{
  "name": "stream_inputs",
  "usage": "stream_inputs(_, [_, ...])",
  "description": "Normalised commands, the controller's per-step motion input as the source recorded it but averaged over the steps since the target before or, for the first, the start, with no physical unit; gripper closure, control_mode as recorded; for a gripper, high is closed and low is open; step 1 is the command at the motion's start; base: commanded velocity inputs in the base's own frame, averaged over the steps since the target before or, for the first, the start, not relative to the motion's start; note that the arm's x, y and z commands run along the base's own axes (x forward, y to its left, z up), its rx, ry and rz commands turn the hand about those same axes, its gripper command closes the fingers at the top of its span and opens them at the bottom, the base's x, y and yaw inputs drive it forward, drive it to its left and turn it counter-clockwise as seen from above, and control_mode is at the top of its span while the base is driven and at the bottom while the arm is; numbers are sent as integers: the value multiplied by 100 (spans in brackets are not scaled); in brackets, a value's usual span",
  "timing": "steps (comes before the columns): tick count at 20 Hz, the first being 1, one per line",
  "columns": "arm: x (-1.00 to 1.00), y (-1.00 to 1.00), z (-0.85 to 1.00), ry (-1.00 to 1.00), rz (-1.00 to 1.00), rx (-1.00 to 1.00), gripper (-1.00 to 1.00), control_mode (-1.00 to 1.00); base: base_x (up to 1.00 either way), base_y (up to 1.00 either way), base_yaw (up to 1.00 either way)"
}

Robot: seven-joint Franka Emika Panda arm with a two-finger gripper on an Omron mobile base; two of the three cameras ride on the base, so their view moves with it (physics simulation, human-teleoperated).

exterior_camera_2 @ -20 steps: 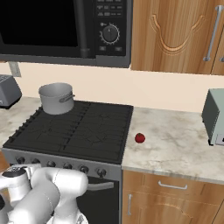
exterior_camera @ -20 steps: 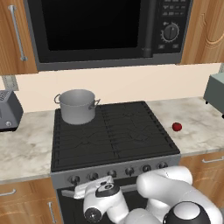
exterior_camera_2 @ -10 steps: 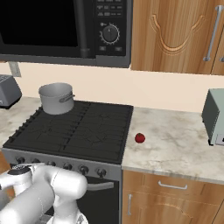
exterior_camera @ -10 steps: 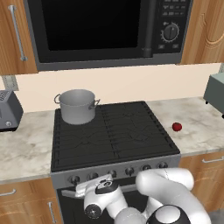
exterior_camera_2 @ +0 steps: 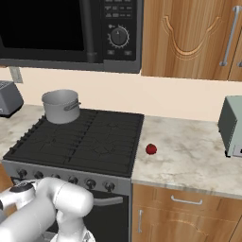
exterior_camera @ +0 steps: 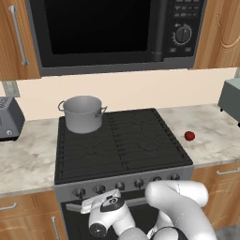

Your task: Turn on the burner for the pot on the stove. Wait thirty seconds for the pot to heat up. Then add the tomato to the pot.

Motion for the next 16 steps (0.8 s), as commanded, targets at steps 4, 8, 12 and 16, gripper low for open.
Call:
stream_inputs(4, [0,0,7,-15,0,0,-100,-100,0,0,0])
stream_inputs(8, [0,0,13,-15,0,0,-100,-100,0,0,0])
stream_inputs(12, [0,0,2,-7,0,0,-100,-100,0,0,0])
stream_inputs(16, [3,0,1,-1,0,0,100,-100,0,0,0])
